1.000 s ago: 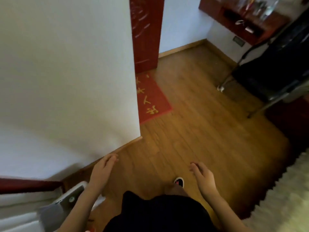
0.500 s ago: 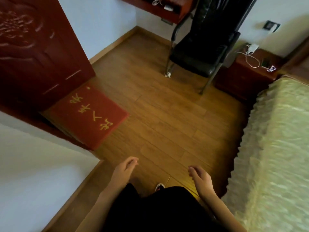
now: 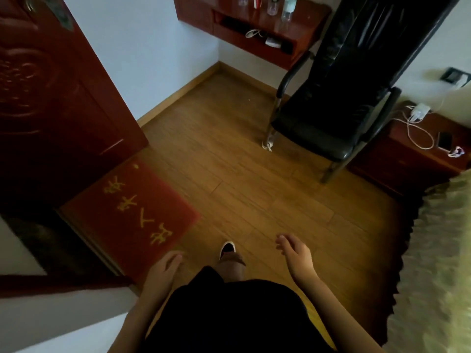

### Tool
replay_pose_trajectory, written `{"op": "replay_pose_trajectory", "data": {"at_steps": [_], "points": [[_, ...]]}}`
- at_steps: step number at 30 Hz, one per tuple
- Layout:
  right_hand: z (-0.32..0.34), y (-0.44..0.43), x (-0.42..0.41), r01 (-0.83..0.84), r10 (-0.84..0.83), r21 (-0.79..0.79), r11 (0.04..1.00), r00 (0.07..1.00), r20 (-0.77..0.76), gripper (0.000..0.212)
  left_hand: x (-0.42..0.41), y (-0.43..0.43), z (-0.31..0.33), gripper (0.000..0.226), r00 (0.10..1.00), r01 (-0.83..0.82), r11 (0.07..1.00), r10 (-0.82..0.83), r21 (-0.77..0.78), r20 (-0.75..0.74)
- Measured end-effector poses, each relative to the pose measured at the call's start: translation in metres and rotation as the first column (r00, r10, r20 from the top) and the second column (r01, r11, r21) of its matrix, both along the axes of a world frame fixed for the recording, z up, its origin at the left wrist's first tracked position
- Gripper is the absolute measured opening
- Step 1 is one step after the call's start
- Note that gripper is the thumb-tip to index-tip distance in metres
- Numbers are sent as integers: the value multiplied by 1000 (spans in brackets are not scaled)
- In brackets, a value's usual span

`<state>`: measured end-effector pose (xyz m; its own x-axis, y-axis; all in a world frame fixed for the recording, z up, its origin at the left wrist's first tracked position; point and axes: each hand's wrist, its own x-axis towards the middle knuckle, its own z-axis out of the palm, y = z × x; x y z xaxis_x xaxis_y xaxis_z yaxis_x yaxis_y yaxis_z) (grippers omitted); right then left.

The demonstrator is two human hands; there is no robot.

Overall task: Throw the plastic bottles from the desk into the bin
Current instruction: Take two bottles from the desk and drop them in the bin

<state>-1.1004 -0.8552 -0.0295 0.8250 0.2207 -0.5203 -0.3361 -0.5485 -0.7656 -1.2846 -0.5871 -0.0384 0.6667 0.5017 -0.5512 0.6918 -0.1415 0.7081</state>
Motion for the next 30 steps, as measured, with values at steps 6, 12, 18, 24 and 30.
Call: {"op": "replay_pose_trajectory", "data": {"at_steps": [6,12,18,24,30], "points": [[24,57,127,79,-78,-16,997,996,41,14,188,84,39,21,988,139,990,-141,26,69],[25,85,225,201,-199,-39,979,979,40,14,350,129,50,26,959,261,965,-261,19,109],[2,124,364,223,-225,-48,974,973,-55,17,471,149,24,21,979,192,971,-179,-141,98],[23,192,536,46,-46,-52,998,999,-7,20,583,190,40,20,988,132,987,-124,-87,93],[44,273,666,-78,77,28,997,996,47,19,666,253,40,33,984,-75,997,76,-15,160]]}}
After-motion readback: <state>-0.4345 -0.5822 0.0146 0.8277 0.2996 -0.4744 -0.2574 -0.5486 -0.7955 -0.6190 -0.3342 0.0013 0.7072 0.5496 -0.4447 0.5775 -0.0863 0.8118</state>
